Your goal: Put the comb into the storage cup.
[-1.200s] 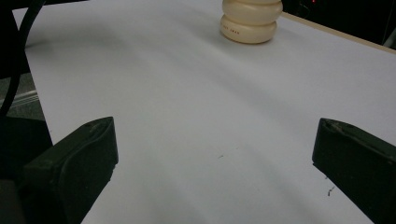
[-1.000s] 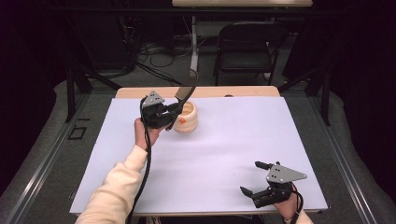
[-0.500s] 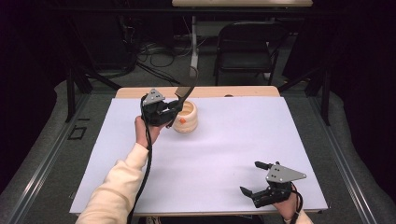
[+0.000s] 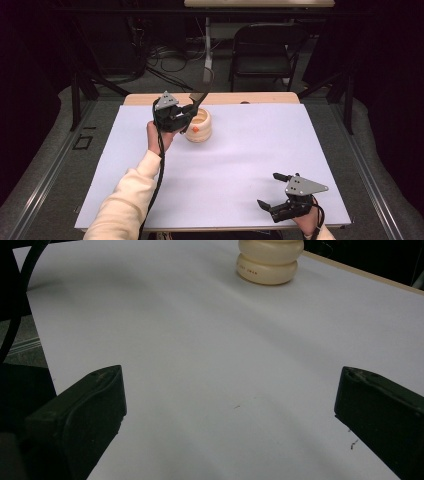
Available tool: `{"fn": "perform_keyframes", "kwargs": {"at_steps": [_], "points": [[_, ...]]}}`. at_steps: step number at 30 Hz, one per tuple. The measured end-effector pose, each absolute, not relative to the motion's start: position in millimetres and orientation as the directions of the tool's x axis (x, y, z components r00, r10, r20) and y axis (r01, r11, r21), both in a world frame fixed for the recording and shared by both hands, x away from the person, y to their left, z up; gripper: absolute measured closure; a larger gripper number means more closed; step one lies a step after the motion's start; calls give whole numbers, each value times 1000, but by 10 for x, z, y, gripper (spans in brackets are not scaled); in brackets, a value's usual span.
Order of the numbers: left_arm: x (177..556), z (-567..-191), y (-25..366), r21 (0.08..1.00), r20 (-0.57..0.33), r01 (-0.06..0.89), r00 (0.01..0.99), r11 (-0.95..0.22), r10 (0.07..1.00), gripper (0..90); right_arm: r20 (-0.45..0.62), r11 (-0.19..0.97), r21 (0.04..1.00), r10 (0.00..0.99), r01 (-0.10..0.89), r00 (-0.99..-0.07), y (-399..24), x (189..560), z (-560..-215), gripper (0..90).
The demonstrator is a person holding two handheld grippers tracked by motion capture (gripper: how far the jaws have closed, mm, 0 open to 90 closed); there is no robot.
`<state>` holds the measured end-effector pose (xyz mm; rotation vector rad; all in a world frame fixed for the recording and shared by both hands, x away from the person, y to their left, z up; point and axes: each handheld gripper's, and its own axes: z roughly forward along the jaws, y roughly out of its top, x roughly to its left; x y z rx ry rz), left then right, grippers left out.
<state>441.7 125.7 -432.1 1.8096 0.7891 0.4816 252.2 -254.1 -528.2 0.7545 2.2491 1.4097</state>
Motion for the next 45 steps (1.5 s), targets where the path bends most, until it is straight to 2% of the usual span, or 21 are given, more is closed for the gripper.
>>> {"fn": "perform_keyframes", "kwargs": {"at_steps": [45], "points": [[4698, -4256, 1106, 948, -30, 251, 683, -197, 729, 720, -28, 345, 907, 619, 240, -785, -2552, 2523, -5283, 0]]}}
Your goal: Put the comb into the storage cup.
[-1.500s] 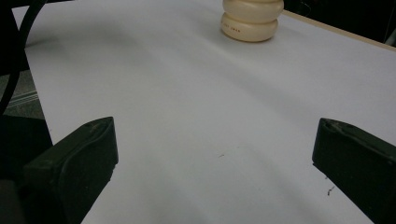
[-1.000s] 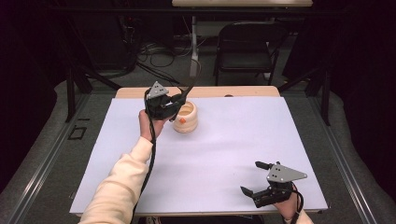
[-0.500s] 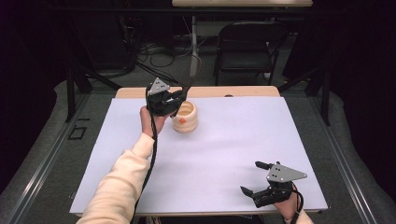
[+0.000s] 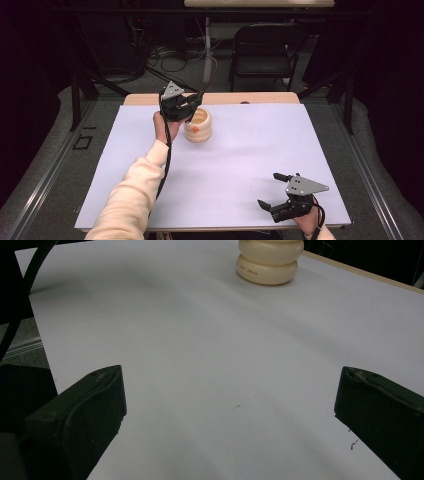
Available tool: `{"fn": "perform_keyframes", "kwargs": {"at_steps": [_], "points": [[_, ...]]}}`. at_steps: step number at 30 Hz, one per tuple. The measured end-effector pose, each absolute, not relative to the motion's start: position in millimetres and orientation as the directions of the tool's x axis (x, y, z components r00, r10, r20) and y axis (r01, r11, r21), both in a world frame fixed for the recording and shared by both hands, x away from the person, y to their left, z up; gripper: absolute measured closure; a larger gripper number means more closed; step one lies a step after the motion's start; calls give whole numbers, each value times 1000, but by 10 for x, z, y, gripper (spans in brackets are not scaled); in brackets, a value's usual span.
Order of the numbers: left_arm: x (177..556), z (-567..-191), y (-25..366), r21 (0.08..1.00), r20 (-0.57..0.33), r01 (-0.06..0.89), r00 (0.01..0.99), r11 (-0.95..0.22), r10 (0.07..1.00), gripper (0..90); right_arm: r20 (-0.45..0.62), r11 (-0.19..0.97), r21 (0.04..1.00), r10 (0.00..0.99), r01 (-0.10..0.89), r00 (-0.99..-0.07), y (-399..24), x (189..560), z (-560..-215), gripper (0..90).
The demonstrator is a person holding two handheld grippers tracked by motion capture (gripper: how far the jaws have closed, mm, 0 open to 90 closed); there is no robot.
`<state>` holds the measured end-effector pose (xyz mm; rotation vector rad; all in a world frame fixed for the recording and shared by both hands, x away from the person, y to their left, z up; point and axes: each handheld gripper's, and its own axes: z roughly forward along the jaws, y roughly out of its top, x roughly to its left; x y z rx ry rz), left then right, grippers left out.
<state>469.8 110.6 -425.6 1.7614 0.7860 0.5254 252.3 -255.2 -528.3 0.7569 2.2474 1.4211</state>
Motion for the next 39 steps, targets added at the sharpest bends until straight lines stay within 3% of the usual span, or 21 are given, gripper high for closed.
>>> {"fn": "perform_keyframes", "kwargs": {"at_steps": [39], "points": [[4892, -4442, 1055, 972, -42, 200, 666, -124, 745, 721, -25, 344, 907, 617, 241, -786, -2552, 2521, -5282, 0]]}}
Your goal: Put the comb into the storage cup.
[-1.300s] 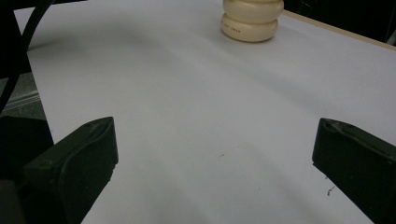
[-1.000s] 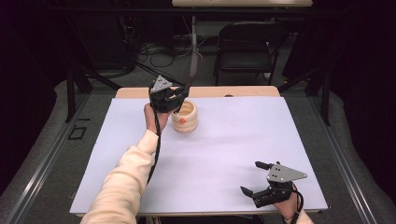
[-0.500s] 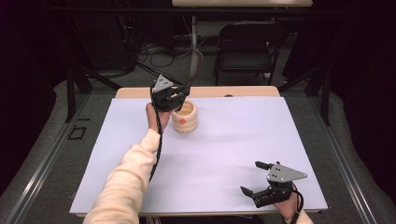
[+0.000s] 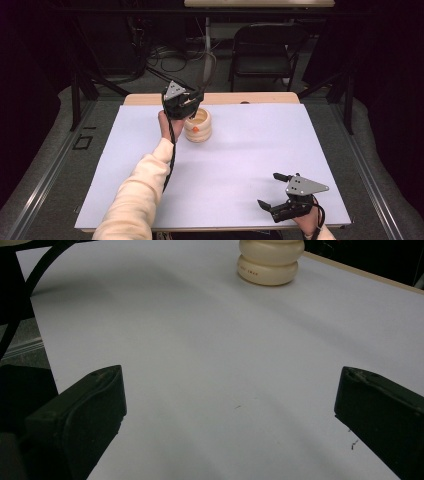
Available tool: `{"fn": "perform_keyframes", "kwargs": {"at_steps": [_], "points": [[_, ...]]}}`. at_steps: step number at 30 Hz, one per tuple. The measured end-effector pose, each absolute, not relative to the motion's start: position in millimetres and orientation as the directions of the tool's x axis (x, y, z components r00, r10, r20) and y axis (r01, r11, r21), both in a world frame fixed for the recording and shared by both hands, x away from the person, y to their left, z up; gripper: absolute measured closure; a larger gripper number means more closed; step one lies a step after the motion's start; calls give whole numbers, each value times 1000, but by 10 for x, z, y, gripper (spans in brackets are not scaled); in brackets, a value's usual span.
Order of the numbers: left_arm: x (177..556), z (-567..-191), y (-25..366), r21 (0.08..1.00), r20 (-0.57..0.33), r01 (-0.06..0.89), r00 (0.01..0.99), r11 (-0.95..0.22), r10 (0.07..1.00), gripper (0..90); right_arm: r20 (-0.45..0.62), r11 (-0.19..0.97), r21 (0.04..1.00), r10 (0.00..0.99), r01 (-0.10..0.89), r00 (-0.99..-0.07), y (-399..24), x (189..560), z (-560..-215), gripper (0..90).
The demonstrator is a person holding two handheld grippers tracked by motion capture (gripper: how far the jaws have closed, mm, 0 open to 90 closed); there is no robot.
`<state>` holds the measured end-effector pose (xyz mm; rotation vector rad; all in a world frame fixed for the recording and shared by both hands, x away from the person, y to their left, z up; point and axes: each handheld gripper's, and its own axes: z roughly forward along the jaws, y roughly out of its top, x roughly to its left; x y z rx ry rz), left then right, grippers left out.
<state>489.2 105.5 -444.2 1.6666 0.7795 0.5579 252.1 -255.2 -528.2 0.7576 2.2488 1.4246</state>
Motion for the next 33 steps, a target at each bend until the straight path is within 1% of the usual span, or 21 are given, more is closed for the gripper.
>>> {"fn": "perform_keyframes", "kwargs": {"at_steps": [9, 20, 33], "points": [[4939, -4534, 1061, 978, -57, 186, 669, -93, 741, 721, -27, 345, 908, 616, 238, -787, -2549, 2522, -5281, 0], [4982, -4646, 1073, 982, -50, 167, 680, -88, 732, 721, -25, 344, 908, 616, 240, -788, -2548, 2523, -5283, 0], [5027, -4770, 1086, 981, -66, 177, 680, -76, 730, 721, -24, 343, 908, 615, 240, -788, -2550, 2522, -5283, 0]]}}
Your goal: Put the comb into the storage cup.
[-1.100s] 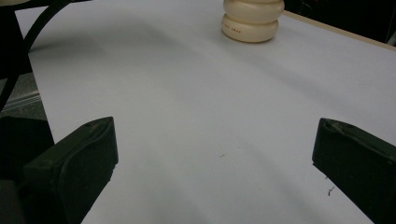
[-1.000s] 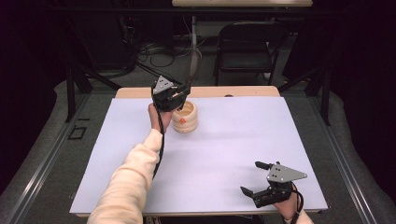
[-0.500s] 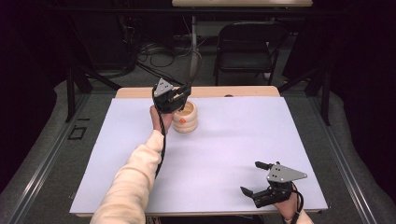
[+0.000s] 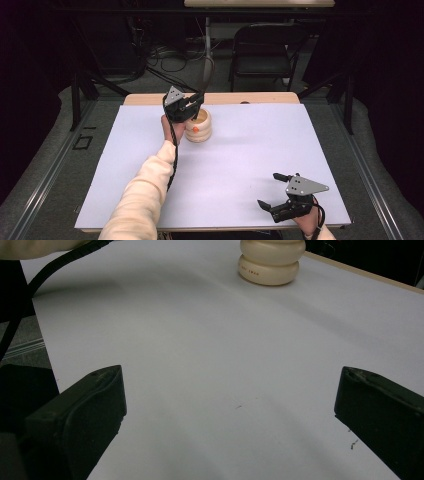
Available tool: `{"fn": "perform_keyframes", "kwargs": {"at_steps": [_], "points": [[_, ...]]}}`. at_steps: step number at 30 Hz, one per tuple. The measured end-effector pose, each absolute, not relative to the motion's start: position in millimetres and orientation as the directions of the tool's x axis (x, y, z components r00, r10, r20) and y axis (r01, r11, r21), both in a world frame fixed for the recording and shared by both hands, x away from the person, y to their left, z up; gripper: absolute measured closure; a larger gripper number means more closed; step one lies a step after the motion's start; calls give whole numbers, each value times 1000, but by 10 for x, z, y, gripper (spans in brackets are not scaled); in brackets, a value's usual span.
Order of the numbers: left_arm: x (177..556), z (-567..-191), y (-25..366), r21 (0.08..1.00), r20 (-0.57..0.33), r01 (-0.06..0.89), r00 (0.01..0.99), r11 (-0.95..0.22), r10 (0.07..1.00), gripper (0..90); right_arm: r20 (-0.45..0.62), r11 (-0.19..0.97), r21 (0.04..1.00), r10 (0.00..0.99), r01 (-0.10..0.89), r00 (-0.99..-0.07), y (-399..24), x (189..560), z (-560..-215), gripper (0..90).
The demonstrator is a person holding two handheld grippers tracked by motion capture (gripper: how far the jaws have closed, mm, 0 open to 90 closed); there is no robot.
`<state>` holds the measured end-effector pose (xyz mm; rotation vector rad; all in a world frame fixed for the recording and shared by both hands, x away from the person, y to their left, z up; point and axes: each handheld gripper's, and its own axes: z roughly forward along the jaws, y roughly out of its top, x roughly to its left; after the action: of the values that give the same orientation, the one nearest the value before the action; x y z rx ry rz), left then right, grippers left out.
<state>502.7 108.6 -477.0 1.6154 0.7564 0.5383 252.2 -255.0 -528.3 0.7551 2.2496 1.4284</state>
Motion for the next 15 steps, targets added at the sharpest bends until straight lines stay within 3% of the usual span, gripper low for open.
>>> {"fn": "perform_keyframes", "kwargs": {"at_steps": [15], "points": [[5045, -4918, 1099, 977, -70, 196, 685, -90, 725, 720, -23, 343, 908, 616, 242, -787, -2548, 2525, -5285, 0]]}}
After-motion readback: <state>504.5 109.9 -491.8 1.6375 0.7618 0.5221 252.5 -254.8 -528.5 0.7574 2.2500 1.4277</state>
